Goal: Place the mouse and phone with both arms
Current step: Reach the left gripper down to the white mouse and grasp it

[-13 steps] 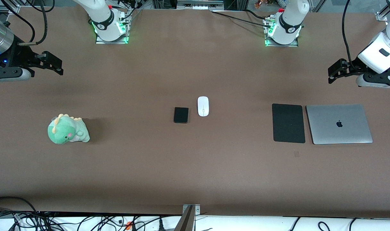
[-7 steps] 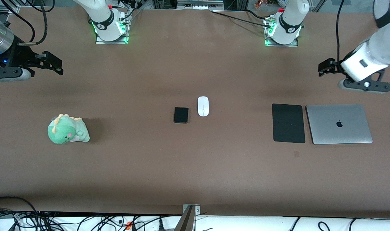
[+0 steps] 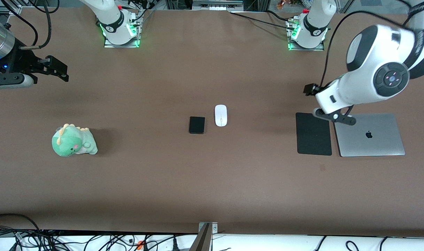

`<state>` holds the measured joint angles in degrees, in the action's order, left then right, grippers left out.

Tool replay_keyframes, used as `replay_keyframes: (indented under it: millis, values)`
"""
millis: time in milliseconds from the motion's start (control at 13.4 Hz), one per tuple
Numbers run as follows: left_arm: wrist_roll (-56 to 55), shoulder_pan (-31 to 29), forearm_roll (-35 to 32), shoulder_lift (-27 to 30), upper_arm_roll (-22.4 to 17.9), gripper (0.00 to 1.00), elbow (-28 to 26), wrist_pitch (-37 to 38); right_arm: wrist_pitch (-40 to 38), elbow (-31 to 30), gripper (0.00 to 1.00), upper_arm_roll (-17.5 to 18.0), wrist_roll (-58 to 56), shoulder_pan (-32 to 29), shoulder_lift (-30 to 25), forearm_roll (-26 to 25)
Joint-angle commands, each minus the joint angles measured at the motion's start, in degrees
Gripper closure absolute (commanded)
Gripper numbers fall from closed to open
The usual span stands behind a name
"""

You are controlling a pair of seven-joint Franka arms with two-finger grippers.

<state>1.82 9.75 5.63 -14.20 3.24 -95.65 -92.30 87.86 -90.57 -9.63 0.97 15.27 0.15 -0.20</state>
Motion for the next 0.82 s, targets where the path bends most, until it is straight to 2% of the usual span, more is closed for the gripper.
replay_keyframes:
  millis: [0,298,745]
  values:
    - [-1.2,2.9,2.5,-4.2,-0.3,0.0,1.3,-7.2,-0.3,1.4,0.0,0.6,-1.1,-0.9,0.5,-0.2]
    - [-19.8,14.0,1.6,-11.7,-0.4,0.0,1.4,-23.1,-0.3,1.3,0.0,0.6,-0.9,-0.8,0.5,-0.2]
    - [-32.4,24.9,1.5,-22.0,-0.5,0.0,1.6,-43.7,-0.3,1.4,0.0,0.6,-0.9,-0.8,0.5,-0.2]
